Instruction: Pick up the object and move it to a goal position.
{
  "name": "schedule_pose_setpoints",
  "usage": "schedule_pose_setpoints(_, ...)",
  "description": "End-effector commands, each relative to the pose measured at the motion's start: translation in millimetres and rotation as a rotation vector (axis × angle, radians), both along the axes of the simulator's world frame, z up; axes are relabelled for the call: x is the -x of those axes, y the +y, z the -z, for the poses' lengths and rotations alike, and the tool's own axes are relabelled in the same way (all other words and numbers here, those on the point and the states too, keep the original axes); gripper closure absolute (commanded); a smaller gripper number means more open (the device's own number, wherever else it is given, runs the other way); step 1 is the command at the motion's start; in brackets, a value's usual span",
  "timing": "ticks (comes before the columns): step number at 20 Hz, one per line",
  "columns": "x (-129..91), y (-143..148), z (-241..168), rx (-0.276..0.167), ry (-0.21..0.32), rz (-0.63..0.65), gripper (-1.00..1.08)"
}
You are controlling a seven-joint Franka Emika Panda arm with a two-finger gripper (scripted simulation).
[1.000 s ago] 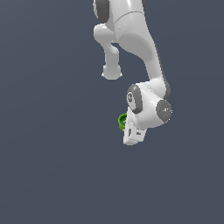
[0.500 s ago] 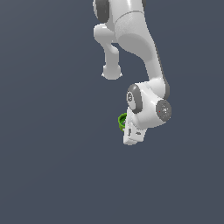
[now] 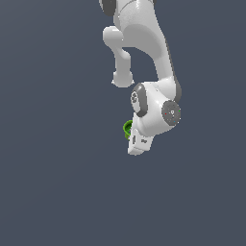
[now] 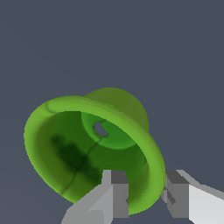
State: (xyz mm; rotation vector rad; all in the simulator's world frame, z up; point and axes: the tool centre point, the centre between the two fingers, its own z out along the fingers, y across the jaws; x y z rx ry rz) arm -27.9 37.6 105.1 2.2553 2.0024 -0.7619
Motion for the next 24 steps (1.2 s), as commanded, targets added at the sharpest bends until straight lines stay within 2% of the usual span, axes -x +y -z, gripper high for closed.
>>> schedule_pose_setpoints(1,2,-17,-17,0.000,-0.003,0.002,1.08)
schedule_pose_setpoints(24,29,-231,-218,0.000,0.000,0.003,1.08)
